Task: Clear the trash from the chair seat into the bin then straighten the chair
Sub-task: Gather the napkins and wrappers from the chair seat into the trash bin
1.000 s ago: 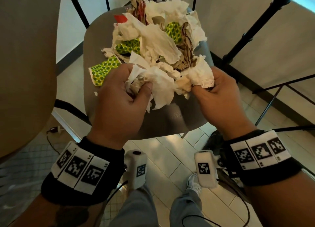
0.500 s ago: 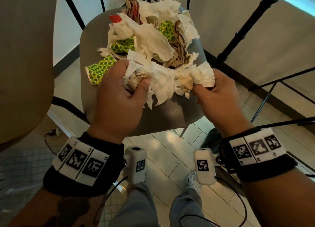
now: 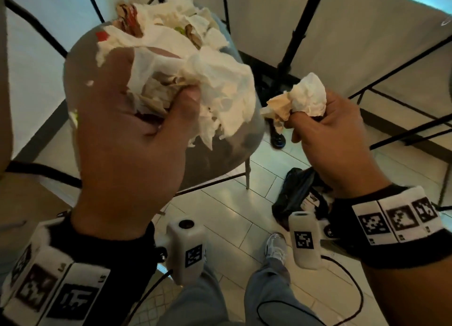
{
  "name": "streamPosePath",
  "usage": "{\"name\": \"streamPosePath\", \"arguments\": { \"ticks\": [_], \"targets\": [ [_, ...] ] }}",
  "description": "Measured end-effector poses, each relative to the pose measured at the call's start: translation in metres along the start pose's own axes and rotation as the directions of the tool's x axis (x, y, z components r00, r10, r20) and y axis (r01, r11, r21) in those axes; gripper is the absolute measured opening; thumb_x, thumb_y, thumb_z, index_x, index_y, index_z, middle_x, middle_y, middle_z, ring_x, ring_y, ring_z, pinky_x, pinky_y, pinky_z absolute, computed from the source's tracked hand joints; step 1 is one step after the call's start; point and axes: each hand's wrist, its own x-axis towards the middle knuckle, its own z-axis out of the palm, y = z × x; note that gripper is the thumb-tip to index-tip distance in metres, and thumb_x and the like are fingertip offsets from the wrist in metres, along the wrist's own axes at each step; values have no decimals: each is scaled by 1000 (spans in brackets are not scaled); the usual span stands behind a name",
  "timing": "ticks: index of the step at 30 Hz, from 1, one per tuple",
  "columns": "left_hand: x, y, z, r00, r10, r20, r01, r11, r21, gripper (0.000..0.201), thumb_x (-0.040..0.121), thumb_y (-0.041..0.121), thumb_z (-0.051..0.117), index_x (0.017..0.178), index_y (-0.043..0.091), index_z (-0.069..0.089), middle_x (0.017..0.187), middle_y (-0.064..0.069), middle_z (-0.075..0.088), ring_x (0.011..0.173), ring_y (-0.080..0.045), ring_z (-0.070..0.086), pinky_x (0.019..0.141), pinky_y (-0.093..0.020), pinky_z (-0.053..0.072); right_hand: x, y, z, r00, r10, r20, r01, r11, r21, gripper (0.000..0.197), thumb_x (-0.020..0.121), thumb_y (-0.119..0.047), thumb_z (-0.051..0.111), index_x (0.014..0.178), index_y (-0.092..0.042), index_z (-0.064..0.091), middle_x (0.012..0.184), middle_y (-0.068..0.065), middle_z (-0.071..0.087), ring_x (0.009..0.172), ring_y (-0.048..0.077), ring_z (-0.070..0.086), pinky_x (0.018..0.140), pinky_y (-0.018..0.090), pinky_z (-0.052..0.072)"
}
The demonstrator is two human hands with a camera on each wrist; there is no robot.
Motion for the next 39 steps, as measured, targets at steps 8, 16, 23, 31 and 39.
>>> {"name": "streamPosePath", "arguments": {
  "ticks": [8,16,23,31,39],
  "targets": [
    [-54,60,139,925,109,365,-20,971,-240,41,93,31,73,119,1,67,111,-5,75,103,-13,73,86,-29,60,-58,96,-121,960,180,-216,-186,982,-10,4,97,-24,67,95,-25,70,83,1,73,72,15,67,66,32,56],
    [-127,71,315,612,314,726,-90,940,-330,14,97,18,69,109,14,64,102,2,70,96,-9,69,82,-23,56,-119,273,-199,783,481,-394,-491,867,83,22,86,-37,70,95,-17,72,87,9,75,84,31,73,75,56,60],
    [-199,10,460,338,111,935,-72,993,-92,15,95,25,67,109,24,63,98,10,70,90,-3,66,76,-17,51,-150,431,-206,592,740,-319,-736,658,160,19,80,-27,67,95,-17,72,81,2,71,75,24,67,66,37,53],
    [-262,-91,548,207,-155,966,-139,973,186,24,93,23,68,115,17,63,106,-4,71,98,-23,66,84,-33,53,-162,558,-163,416,896,-158,-864,443,238,26,76,-27,64,94,-11,73,78,9,70,69,27,63,62,37,51],
    [-286,-130,555,78,-266,961,-143,951,275,102,89,33,77,164,28,8,173,-9,5,158,-20,13,117,-26,17,-159,607,-143,237,971,-17,-853,216,475,71,74,-27,78,138,-4,54,119,20,66,93,23,67,78,36,62]
  ]
}}
